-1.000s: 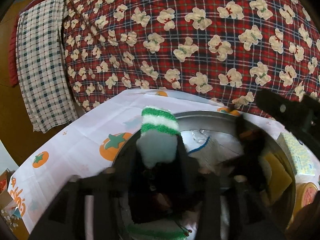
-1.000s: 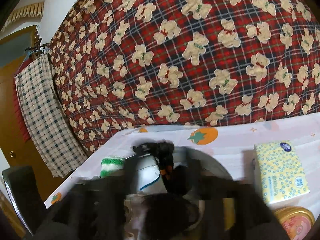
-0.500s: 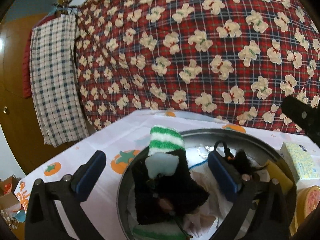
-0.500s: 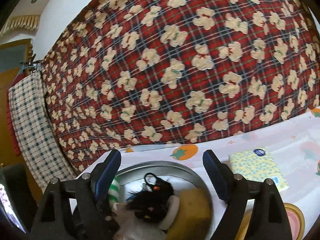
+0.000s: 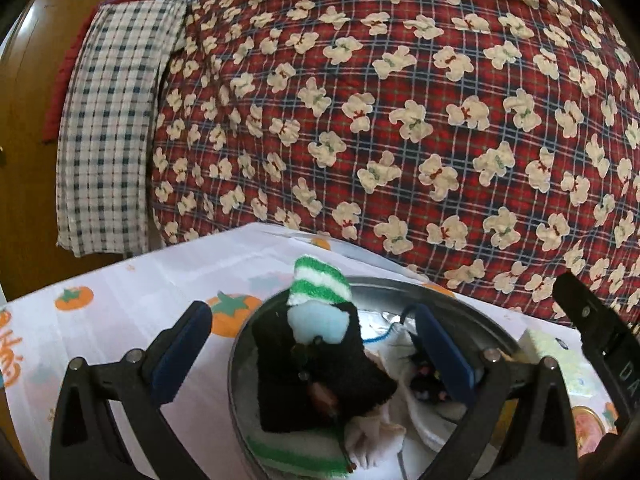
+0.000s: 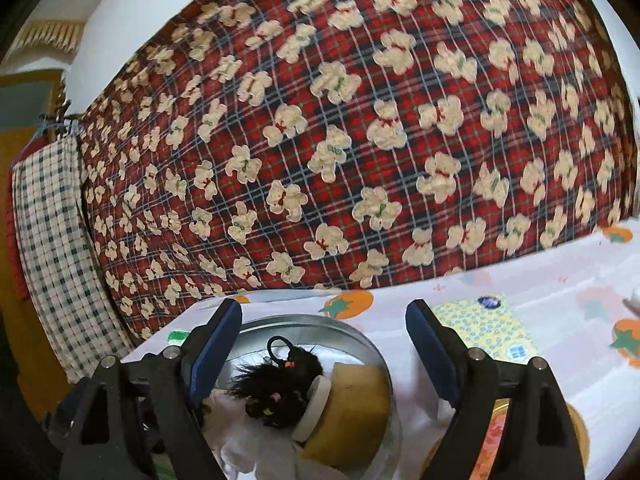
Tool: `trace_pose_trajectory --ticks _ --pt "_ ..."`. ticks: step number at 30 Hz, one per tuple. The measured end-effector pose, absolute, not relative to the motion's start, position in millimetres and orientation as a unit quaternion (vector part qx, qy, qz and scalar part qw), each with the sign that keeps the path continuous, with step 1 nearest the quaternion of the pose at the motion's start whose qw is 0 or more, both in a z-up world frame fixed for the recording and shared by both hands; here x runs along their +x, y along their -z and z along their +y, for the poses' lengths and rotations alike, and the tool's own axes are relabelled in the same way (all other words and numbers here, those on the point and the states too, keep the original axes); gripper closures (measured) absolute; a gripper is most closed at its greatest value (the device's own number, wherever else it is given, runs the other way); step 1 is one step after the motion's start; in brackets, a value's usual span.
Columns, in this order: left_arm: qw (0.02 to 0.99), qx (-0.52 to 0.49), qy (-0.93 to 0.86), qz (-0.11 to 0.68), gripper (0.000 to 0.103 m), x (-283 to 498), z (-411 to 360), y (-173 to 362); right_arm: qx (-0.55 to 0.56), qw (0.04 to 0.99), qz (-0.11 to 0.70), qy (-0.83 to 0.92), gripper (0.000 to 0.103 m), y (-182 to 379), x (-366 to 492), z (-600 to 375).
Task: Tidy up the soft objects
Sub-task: 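Withdraw both grippers up and away from the tin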
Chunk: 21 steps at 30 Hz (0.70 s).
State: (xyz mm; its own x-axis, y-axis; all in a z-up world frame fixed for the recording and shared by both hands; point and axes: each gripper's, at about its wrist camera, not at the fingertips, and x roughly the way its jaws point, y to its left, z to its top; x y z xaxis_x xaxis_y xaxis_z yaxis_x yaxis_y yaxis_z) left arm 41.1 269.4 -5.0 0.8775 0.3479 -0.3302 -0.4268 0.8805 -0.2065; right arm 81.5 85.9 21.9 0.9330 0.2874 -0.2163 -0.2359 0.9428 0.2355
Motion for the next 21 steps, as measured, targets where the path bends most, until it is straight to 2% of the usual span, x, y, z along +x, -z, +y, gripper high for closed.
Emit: trace_pose_trajectory --ticks 2,5,21 --pt "0.959 -0.131 -0.204 0.145 0.000 40 267 7 0.088 0.981 0.112 -0.130 0.017 -22 76 88" --pt "0.961 -0.115 -0.206 0.145 0.000 39 262 8 0.072 0.986 0.093 -0.121 0.011 -23 68 89" --pt "0.967 -0.084 -0.196 0.139 0.000 24 244 4 0.043 0.993 0.070 -0.090 0.011 -19 50 77"
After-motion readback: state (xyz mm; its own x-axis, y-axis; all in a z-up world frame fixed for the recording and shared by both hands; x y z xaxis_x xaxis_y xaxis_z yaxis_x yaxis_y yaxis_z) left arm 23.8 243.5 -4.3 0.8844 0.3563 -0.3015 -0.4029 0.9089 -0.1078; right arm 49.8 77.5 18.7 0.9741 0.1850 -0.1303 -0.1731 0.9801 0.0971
